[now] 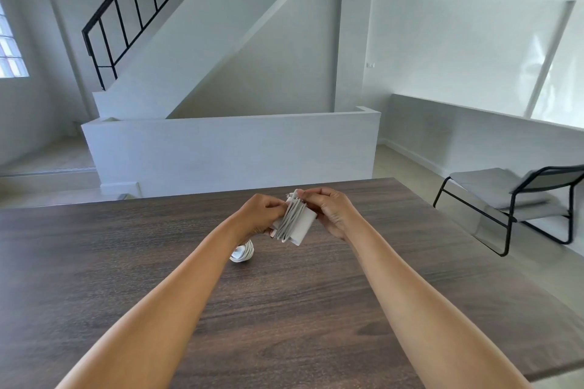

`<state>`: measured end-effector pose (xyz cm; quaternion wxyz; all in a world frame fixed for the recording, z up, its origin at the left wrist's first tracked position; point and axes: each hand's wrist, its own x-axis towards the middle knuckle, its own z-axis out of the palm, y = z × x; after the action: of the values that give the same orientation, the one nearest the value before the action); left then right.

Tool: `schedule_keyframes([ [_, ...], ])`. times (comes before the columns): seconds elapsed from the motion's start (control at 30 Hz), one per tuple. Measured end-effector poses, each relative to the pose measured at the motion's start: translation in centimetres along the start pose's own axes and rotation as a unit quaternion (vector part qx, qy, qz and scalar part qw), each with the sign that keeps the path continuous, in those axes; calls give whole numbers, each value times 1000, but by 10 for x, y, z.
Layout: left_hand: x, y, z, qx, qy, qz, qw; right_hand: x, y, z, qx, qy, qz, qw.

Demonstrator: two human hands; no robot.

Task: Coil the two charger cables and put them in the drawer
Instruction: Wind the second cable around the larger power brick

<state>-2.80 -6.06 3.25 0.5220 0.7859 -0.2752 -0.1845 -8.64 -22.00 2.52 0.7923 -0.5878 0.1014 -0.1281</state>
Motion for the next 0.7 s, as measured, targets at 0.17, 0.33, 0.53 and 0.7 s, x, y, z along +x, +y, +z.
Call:
schedule_keyframes([
  [0.17,-3,-1,0,3,8,-6,1000,-1,2,-3,2,3,14,1000],
  [0.33,-2,-5,7,-26,8,-17,999,-5,4,-2,-51,51,-23,997],
  [0.53,-3,-10,13,-73,8,-50,996,-12,14,-9,-108,107,-58,987],
  [0.7,-2,-21,18,-127,20,-87,988,-18,41,-32,-245,155,-45,956],
])
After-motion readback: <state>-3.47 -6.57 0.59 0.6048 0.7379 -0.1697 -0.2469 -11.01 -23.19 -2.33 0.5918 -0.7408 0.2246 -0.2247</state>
